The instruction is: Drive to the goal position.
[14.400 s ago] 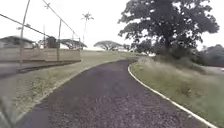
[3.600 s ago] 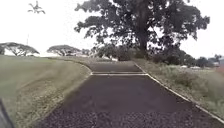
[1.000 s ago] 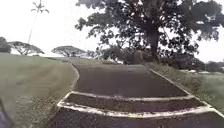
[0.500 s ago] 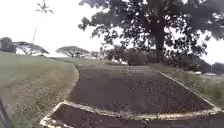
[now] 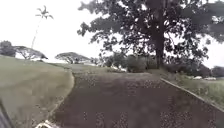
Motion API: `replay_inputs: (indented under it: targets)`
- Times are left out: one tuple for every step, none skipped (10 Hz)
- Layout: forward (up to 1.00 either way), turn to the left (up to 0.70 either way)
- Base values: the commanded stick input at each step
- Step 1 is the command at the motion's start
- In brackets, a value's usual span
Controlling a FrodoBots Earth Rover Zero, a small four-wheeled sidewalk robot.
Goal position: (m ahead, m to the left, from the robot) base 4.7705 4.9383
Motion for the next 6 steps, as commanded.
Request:
replay_inputs:
  targets:
    - [1.00, 0.00]
    - [1.00, 0.00]
    - [1.00, 0.00]
    - [1.00, 0.00]
    - [1.00, 0.00]
    - [1.00, 0.00]
